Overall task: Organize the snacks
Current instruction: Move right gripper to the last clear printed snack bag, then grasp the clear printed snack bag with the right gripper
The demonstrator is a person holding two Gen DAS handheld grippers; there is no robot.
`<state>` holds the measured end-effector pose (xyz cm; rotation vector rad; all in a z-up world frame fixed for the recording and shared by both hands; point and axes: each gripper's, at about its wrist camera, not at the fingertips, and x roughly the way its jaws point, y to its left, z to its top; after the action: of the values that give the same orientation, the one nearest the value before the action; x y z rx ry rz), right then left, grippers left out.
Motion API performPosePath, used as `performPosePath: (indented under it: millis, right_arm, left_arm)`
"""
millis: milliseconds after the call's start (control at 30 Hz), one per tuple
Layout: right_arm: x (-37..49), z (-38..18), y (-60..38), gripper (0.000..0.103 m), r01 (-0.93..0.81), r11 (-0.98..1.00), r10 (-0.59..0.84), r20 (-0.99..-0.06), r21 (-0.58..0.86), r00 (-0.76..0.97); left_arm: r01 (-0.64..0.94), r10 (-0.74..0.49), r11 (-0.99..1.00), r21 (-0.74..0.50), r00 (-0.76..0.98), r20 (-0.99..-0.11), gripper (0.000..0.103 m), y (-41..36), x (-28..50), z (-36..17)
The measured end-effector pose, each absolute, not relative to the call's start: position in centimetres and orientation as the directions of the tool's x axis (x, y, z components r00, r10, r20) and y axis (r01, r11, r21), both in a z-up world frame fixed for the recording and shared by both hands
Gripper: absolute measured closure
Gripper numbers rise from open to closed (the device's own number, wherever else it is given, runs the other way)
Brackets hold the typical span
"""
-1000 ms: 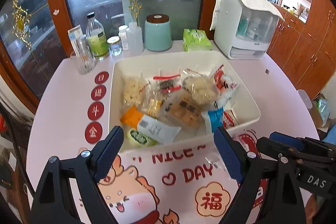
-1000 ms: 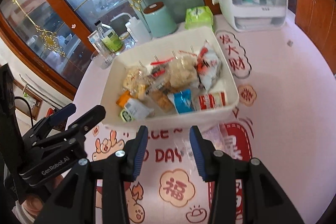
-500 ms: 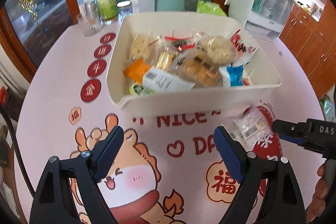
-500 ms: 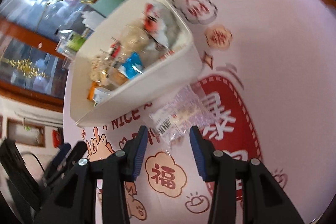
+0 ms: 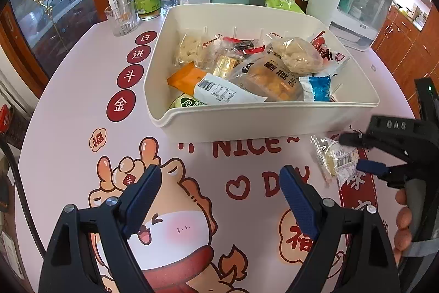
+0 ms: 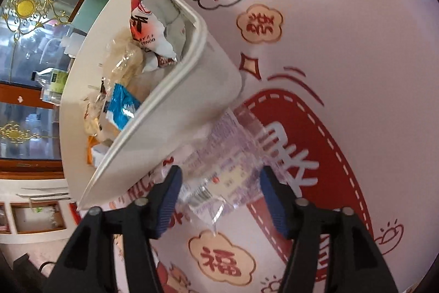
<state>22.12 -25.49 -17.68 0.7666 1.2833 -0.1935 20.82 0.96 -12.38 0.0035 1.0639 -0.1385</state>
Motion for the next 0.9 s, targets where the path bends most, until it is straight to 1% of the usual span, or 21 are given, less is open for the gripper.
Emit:
performPosePath:
  millis: [100,267,567,667,800,900]
  right_arm:
    - [22.8,-17.7,-24.9,0.027,0.541,0.751,0.247,-0.922,0.377,0.300]
    - [23.5,-17.8,-23.6,0.021,0.514,0.802,0.186,-0.945,0.305,0.270]
    - [24.1,-17.8,-20.8,0.019,0.393,0.905,0.075,-0.972,0.160,0.224]
    - [24.5,-18.0,-20.5,0.017,0.395,0.906,0.073,-0.976,0.151,0.205]
    - [25.4,-18.4,-19.7,0.010,0.395,0.908,0.062,-0.978,0.138,0.199]
    - [25.6,-18.6,-18.7,0.011,0.395,0.911,0.040,-0.978,0.120,0.204]
  left_arm:
    - [0.116,-0.113,0.991,-0.066,0.473,-0.874,0.016,0.9,20.9,-12.6]
    - [0.126,-0.117,0.990,-0.065,0.468,-0.876,0.016,0.5,20.8,-12.8]
    - [0.125,-0.122,0.990,-0.072,0.457,-0.881,0.016,0.7,20.5,-13.1]
    - [0.127,-0.123,0.989,-0.072,0.458,-0.880,0.016,0.7,20.4,-13.1]
    - [0.130,-0.124,0.989,-0.072,0.453,-0.883,0.016,0.6,20.3,-13.1]
    - [0.132,-0.132,0.988,-0.081,0.449,-0.884,0.016,0.7,20.1,-13.1]
